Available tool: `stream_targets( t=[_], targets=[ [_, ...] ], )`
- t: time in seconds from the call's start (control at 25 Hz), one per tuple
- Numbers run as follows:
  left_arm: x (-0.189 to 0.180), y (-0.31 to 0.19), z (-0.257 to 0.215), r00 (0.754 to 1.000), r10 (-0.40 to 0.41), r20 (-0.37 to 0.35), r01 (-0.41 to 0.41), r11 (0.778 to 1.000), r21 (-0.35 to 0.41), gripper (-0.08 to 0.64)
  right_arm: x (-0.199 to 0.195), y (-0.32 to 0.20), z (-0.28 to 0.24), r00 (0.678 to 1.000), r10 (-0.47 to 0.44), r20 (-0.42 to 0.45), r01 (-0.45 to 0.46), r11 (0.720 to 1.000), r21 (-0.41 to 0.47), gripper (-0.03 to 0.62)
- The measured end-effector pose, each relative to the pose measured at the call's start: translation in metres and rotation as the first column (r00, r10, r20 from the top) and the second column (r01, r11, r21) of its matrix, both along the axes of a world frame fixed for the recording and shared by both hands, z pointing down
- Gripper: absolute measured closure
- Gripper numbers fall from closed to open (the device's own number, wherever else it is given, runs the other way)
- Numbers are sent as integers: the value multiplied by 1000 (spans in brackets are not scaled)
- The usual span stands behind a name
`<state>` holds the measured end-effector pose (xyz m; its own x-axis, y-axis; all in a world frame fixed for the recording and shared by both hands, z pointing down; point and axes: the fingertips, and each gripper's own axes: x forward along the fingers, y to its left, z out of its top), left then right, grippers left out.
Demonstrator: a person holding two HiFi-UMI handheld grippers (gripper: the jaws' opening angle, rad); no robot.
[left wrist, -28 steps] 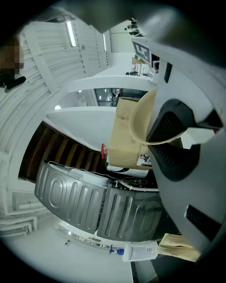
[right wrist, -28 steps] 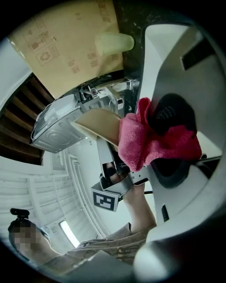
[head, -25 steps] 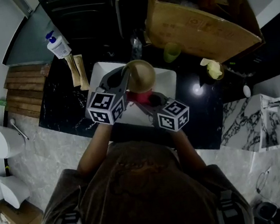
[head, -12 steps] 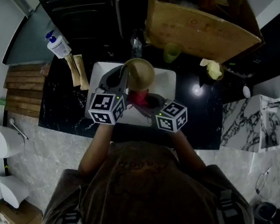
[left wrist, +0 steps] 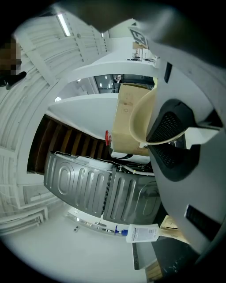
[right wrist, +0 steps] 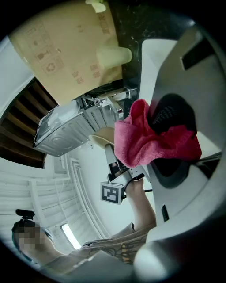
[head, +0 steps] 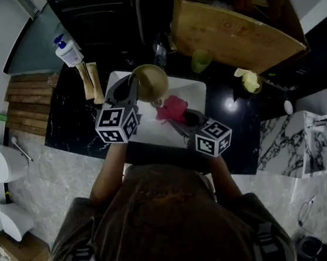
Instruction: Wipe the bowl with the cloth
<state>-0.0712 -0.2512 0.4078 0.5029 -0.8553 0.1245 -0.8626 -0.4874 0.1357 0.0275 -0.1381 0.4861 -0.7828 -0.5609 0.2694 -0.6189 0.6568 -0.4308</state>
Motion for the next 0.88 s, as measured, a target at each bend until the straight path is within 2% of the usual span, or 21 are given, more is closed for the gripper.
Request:
stream_targets(
  t=[0.24, 0.52, 0.88],
  targets=[
    [-2, 3, 14, 999, -5, 33, 6, 1000, -23, 538, 12, 5, -16, 1000, 30, 5, -30, 999, 17, 476],
    [9, 9, 31, 997, 22, 71, -19, 999, -51, 539, -4, 10, -44, 1000, -2, 14, 1, 998, 68, 476],
    [31, 17, 44, 992, 78, 101, -70, 995, -76, 538, -24, -9, -78, 999, -36, 13, 34, 986, 162, 476]
  ],
)
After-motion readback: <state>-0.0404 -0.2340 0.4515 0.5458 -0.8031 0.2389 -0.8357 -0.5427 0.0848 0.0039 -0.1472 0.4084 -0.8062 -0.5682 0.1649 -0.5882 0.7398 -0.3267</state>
